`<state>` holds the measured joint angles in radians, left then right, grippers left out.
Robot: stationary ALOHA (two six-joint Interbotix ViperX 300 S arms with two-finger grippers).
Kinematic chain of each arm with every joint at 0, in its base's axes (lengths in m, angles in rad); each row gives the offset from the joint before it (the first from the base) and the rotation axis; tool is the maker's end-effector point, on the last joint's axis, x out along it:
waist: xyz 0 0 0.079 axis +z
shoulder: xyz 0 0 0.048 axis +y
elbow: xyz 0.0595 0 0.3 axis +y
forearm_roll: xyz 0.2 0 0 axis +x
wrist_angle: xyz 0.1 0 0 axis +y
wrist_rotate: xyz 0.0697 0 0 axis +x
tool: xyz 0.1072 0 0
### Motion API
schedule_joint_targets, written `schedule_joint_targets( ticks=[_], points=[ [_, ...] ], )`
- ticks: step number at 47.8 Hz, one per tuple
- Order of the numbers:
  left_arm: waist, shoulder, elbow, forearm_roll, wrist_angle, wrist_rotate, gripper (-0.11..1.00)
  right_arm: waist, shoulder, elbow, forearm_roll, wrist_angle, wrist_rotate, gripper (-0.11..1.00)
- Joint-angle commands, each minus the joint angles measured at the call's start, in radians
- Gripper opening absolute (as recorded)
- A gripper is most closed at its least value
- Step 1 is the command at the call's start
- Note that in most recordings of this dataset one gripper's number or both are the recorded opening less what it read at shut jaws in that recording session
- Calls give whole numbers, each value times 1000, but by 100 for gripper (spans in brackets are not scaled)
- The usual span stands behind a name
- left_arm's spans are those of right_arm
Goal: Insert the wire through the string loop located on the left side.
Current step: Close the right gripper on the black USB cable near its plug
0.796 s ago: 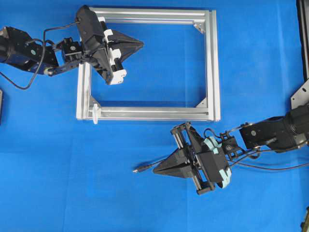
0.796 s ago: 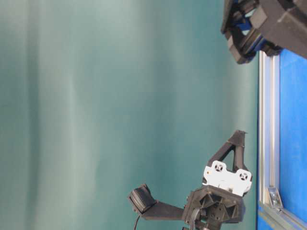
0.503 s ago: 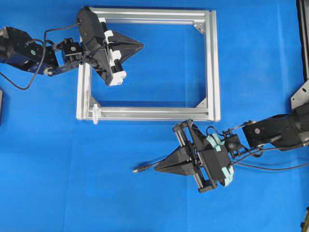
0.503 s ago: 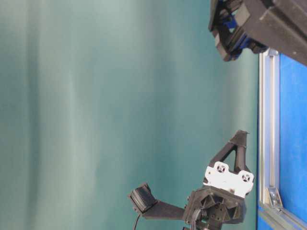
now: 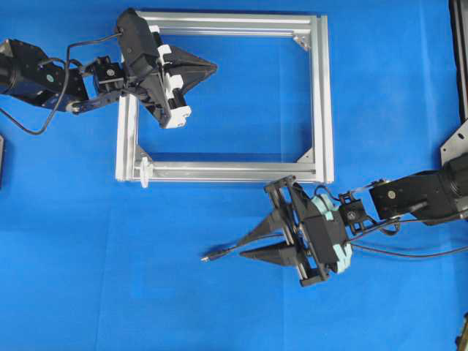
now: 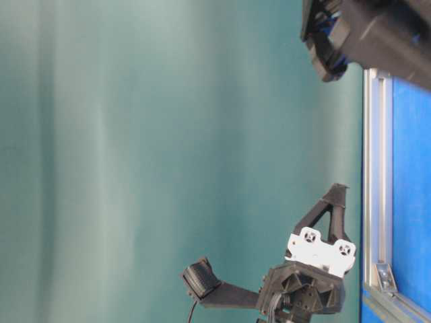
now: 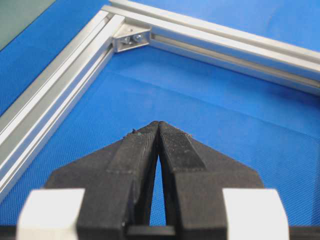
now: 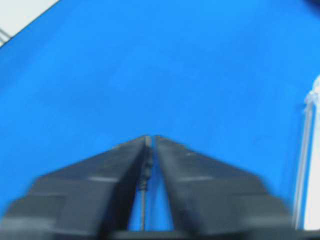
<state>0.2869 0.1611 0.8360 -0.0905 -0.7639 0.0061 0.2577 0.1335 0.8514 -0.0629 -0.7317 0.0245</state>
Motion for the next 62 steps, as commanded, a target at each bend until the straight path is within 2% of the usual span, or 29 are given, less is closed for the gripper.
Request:
schedule_joint_targets(
  ticks=[1,7,10,15,33,49,62],
  points=[
    [3,-31,-12,3,-5,2,0,-3,-34,-6,32,-2,-2,43],
    [3,-31,-12,3,-5,0,0,-3,-34,-6,37,14,-3,80],
    [3,-31,-12,2,-5,2,0,-3,-34,-6,38,15,-3,93],
    [3,-32,-14,3,-5,2,0,-3,-31,-8,38,15,-3,89],
    [6,-31,-12,3,-5,2,0,-2,92,-37,61,6,2,90],
    [9,-32,-11,2,-5,2,0,-2,206,-74,63,-43,43,90],
    [9,-31,-11,3,-3,2,0,-2,209,-71,63,-46,41,80]
  ],
)
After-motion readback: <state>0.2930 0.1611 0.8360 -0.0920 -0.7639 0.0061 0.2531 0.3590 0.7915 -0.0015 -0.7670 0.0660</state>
